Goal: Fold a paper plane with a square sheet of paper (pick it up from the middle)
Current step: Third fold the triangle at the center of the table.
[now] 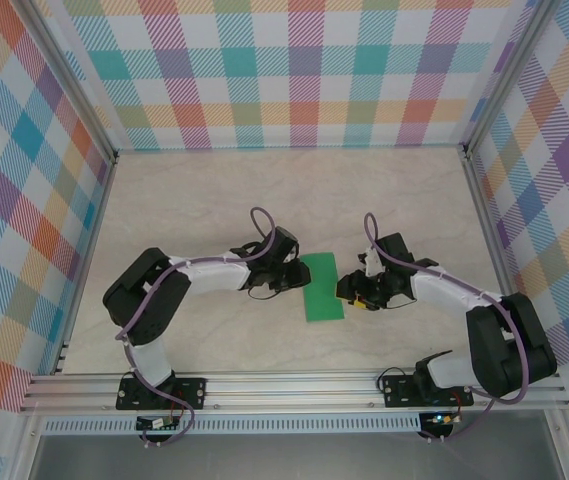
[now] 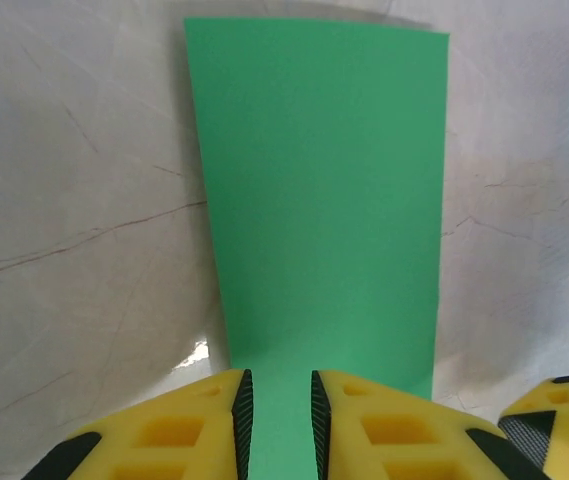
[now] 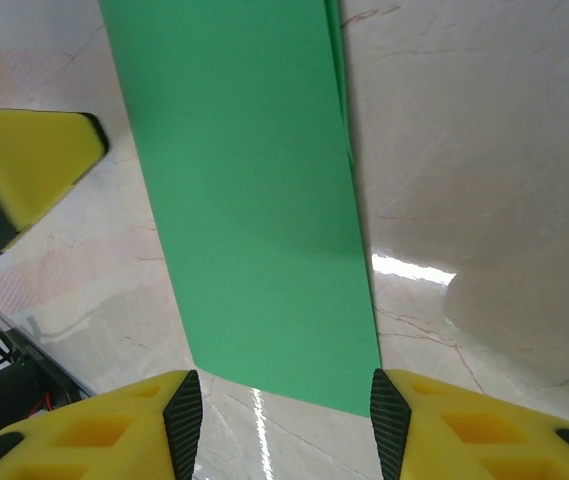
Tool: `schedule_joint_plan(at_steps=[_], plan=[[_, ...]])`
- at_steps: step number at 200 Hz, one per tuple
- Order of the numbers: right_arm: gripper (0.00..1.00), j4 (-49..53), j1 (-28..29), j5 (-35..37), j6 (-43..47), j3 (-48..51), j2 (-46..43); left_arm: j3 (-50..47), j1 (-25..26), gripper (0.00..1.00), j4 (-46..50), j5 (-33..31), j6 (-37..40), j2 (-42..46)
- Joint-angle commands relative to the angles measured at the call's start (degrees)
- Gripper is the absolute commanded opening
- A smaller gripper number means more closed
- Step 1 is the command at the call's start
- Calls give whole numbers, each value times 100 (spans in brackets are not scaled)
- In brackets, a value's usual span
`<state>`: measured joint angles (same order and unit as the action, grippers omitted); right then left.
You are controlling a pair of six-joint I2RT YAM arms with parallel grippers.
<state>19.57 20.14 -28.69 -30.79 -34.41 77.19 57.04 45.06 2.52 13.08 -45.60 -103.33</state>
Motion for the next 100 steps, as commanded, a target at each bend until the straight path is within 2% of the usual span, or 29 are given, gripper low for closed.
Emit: schedule_joint_plan(at_steps=[1, 60, 100], plan=[[51, -264, -130, -362, 229, 40, 60, 261, 140, 24, -232, 99, -68, -194], [51, -453, -239, -679, 406, -71, 481, 352, 192, 23, -210, -27, -151, -589], [51, -466, -283, -566, 468, -168, 802, 167, 215, 22, -138, -181, -153, -472]])
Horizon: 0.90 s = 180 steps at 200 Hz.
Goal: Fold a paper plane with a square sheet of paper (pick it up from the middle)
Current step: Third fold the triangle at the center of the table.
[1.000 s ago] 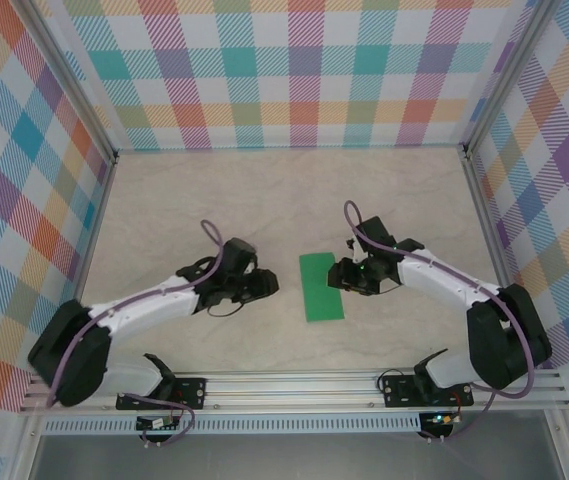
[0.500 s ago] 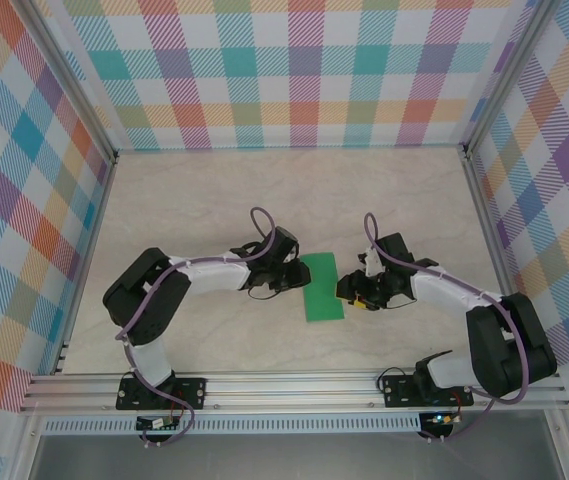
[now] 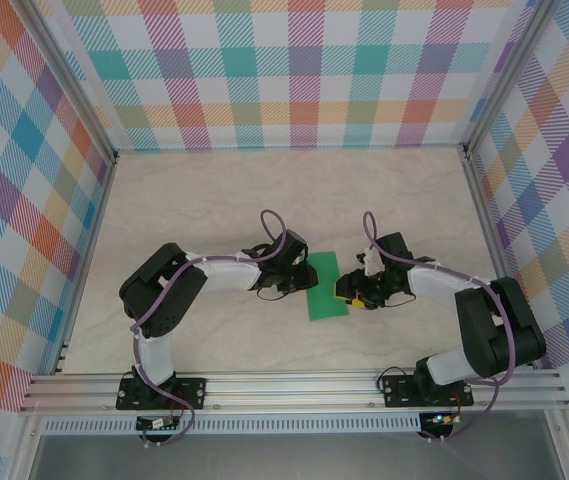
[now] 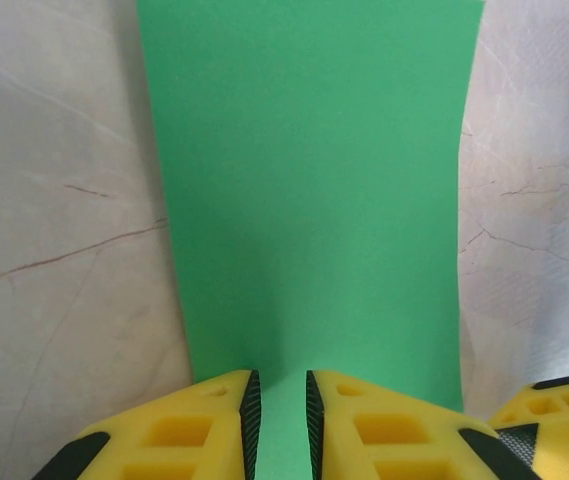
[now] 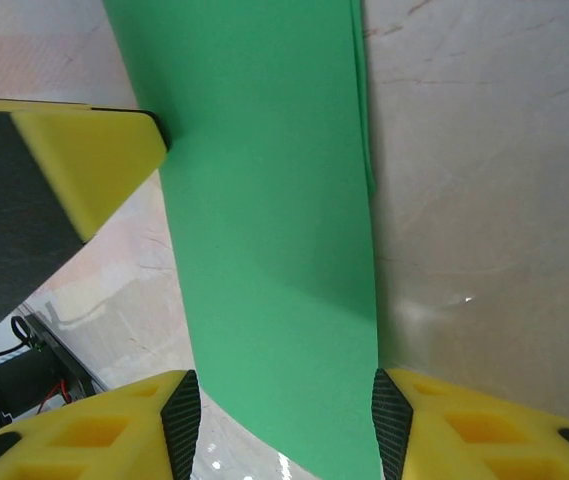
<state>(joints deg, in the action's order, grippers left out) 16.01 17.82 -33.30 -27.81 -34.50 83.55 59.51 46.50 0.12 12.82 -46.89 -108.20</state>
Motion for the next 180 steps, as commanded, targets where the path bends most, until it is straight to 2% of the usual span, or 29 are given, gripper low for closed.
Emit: schedule_joint_plan(at_steps=[1, 77, 106, 140, 155, 180], plan=[[51, -113, -51, -105, 175, -156, 168, -89, 70, 22, 102, -164, -23, 12], [47, -371, -65, -498, 13, -169, 379, -142, 70, 22, 129, -140, 72, 37], [45, -357, -62, -503, 20, -291, 383, -131, 85, 22, 205, -88, 334, 122], [44, -315, -103, -494, 143, -638, 842, -140, 98, 23, 360, -41, 720, 310], [40, -307, -130, -569, 165, -782, 1031, -171, 109, 24, 437, -58, 842, 424], [28, -315, -148, -696, 137, -926, 1228, -333, 148, 28, 456, -146, 956, 770]])
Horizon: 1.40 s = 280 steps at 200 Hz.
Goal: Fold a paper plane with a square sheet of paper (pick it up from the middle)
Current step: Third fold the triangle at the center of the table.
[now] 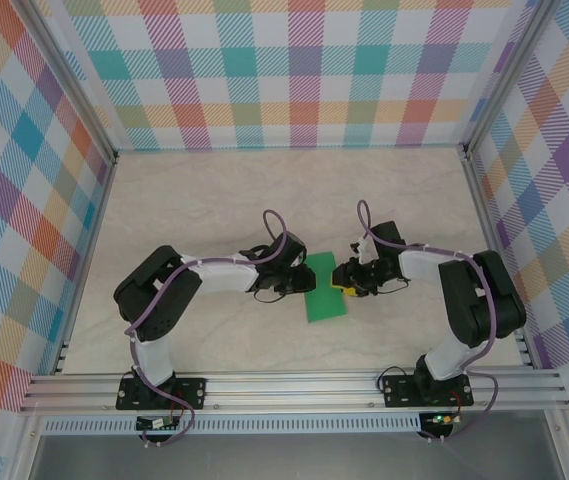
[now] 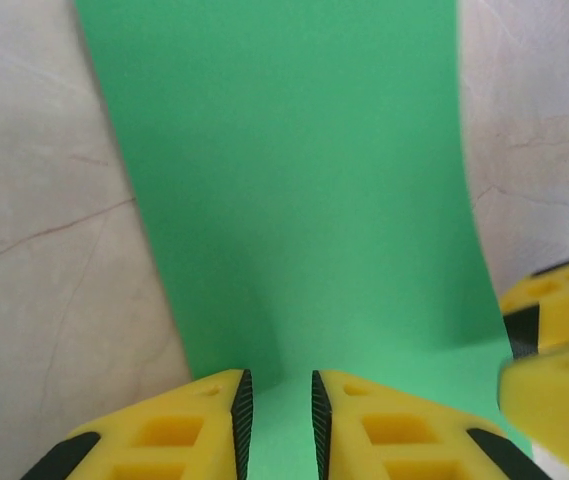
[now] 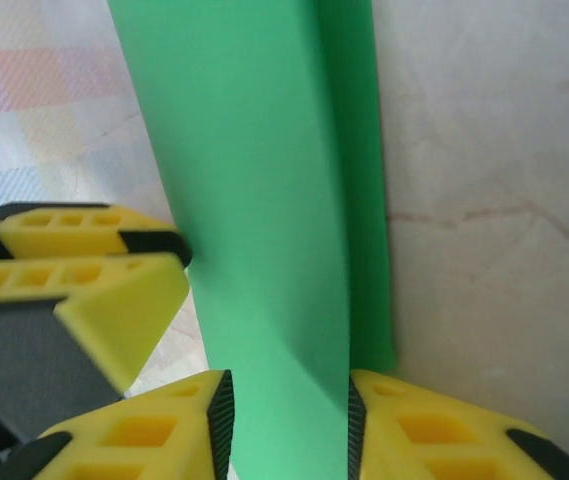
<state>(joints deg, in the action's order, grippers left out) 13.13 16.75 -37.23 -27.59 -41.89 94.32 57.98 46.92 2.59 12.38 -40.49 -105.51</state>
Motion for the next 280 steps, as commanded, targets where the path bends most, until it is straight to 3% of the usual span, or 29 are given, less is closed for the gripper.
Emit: schedule_joint_plan(at_steps=[1, 19, 46, 63, 105, 146, 179, 242, 280], plan=[[28, -32, -41, -311, 114, -188, 154, -190, 116, 28, 208, -112, 319, 517], [20, -118, -42, -418, 30, -173, 167, -328, 177, 34, 237, -233, 379, 823], [17, -252, -46, -459, -173, -73, 117, -454, 435, 44, 475, -523, 574, 1220], [16, -370, -41, -447, -334, 24, 82, -475, 760, 54, 664, -817, 723, 1389], [15, -583, -42, -500, -615, 187, 66, -40, 1773, 62, 1282, -2008, 1305, 1304], [15, -591, -44, -548, -698, 163, 130, 1054, 2704, 65, 2315, -3166, 1890, 457], [15, -540, -42, -562, -691, 142, 113, 1756, 3103, 68, 2747, -3789, 2032, -274], [15, -497, -41, -609, -686, 111, 86, 2365, 3190, 70, 3134, -4739, 1866, -860], [15, -443, -50, -598, -616, 92, 116, 2574, 3184, 63, 3226, -5002, 1857, -1108]])
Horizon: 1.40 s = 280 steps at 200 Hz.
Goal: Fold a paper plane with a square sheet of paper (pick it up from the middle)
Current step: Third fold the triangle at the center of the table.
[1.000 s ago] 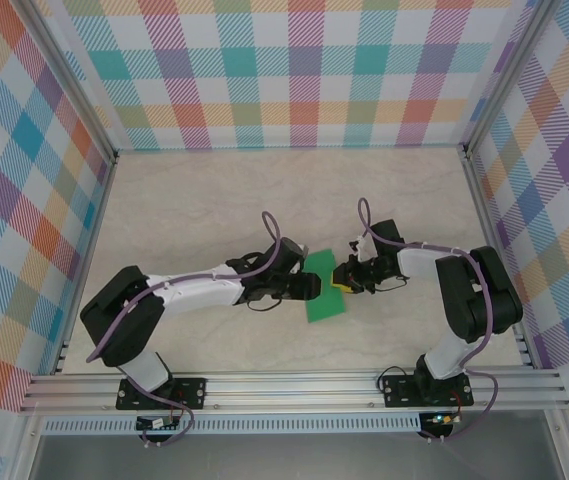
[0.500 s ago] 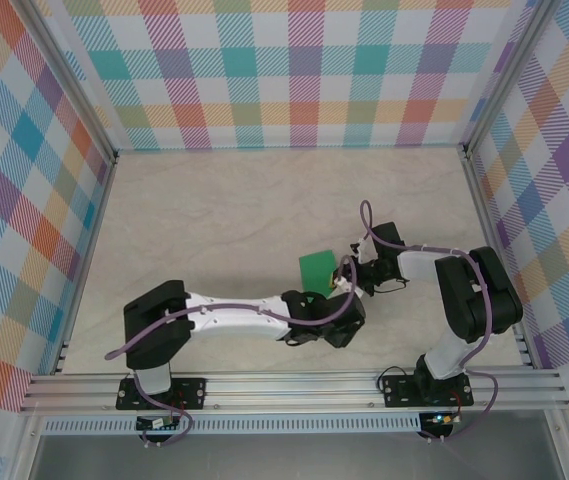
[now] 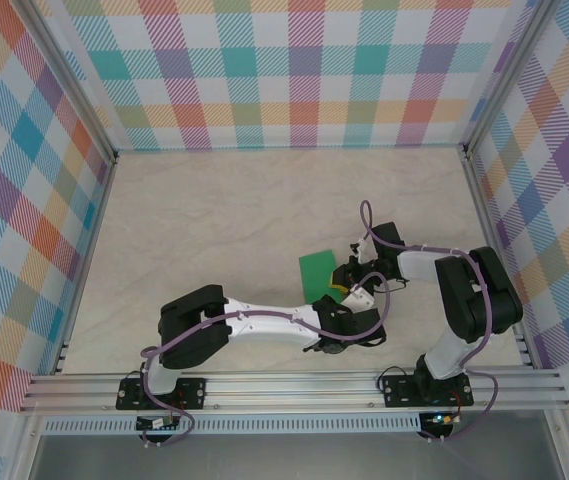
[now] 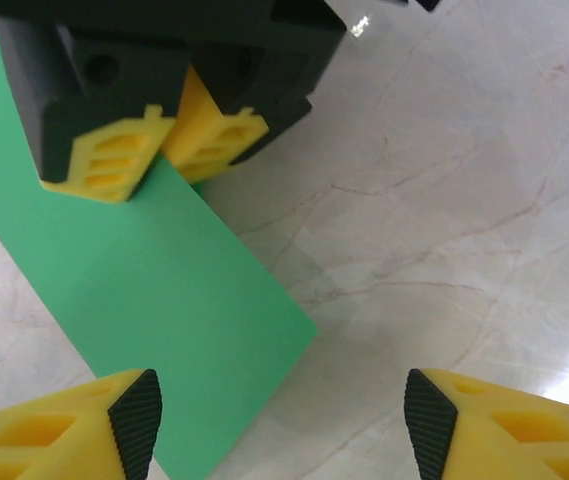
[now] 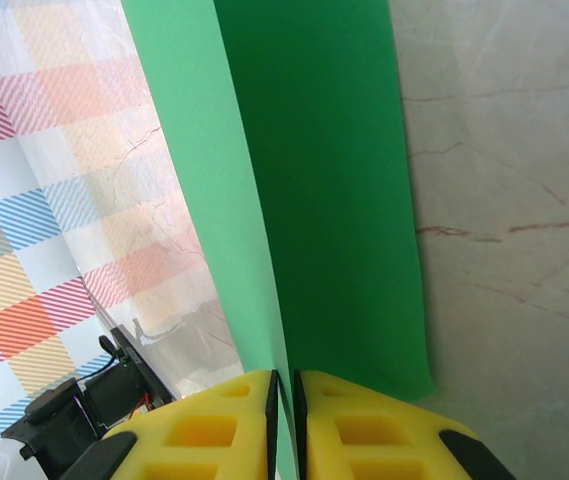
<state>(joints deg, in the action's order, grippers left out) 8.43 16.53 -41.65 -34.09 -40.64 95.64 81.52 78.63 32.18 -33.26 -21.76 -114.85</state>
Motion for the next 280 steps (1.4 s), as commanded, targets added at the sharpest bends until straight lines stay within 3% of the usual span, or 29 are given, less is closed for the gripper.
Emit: schedule_joint_plan(at_steps=[1, 89, 139, 167, 226, 255, 280], plan=[[15, 27, -28, -153, 34, -27, -13, 222, 16, 62, 264, -446, -15, -172], [17, 150, -36, -19, 172, 0, -5, 23, 19, 13, 351, -744, -192, -12], [23, 303, -84, 107, 277, -27, -79, -188, -12, 1, 222, -581, -124, 218], [32, 722, -174, 448, 485, -128, -358, -696, -192, 0, -218, -15, -60, 661], [40, 840, -256, 731, 641, -251, -1018, -1999, -945, 0, -1397, 1937, 145, 1781], [27, 573, -223, 258, 588, -381, -958, -2173, -1314, 0, -1578, 2634, 183, 1932], [22, 651, -110, -9, 759, -669, -568, -2316, -1589, 0, -1885, 3107, 173, 1984]])
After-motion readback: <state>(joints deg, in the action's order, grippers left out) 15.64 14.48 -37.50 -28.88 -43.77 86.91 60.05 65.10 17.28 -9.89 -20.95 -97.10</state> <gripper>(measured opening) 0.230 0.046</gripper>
